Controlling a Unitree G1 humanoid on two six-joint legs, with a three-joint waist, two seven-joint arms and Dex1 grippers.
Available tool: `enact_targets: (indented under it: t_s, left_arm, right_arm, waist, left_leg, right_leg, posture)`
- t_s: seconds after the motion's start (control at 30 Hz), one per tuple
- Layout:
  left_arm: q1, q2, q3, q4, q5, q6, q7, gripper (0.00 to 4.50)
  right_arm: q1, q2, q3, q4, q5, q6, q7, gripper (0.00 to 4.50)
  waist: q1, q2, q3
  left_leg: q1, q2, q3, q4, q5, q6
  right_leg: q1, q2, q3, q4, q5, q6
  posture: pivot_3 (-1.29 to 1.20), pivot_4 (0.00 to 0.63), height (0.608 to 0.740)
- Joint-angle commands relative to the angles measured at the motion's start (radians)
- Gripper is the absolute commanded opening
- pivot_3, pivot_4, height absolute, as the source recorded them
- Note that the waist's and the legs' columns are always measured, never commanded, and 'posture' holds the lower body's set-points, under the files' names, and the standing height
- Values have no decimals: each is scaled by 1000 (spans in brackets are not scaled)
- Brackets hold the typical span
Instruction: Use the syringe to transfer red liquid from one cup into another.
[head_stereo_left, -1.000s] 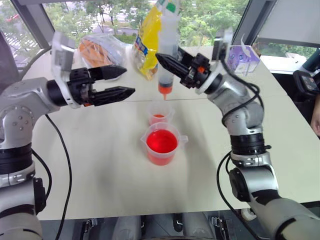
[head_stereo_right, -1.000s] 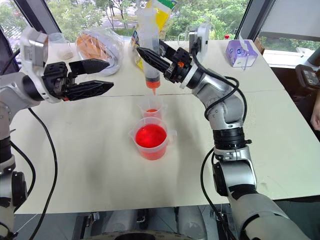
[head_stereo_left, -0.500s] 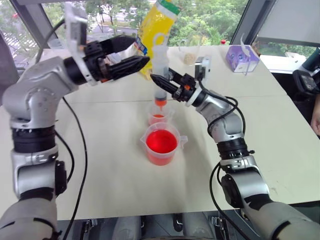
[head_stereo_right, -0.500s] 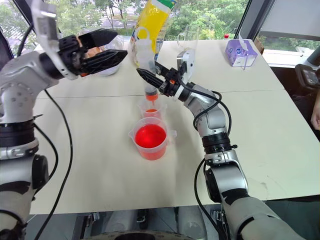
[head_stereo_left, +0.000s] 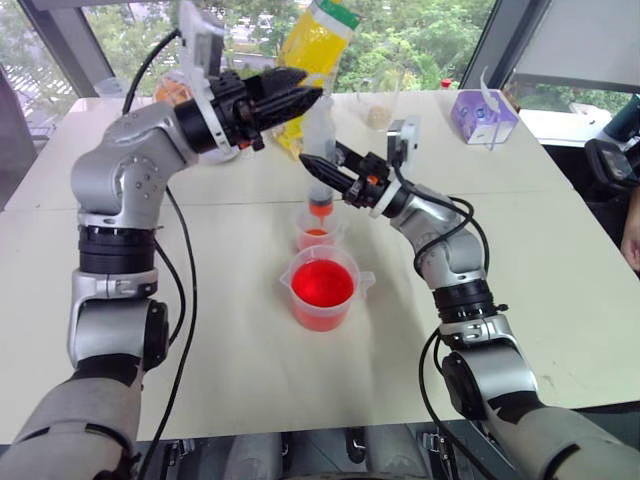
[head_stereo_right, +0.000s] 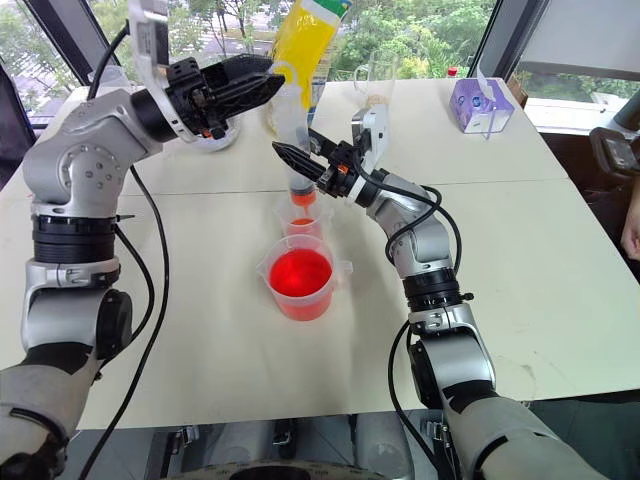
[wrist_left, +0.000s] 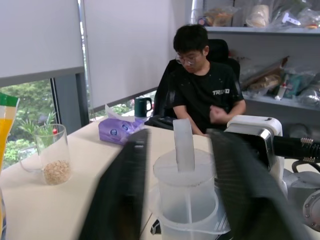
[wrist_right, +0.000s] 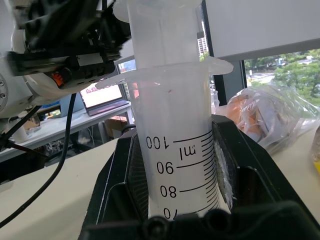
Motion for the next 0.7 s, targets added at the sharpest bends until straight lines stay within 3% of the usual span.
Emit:
enact_targets:
  t_s: [0.03,0.7]
  left_arm:
    - [-26,0,4,-22,5,-13,-9,53]
    - [69,33,-84,-73,84,-8,-90,53]
  right_arm:
    - [-19,5,-8,-47,3,-18,7,1387]
    - [-75,-3,-44,-101,33,22,-9,1387]
  waist:
    - [0,0,0]
    - [1,0,0]
  left_leg:
    - [0,0,0,0,0,0]
    - [0,0,0,0,0,0]
  right_leg:
    - [0,0,0,0,0,0]
    - [0,0,0,0,0,0]
  posture:
    - [0,150,740]
    - [0,150,740]
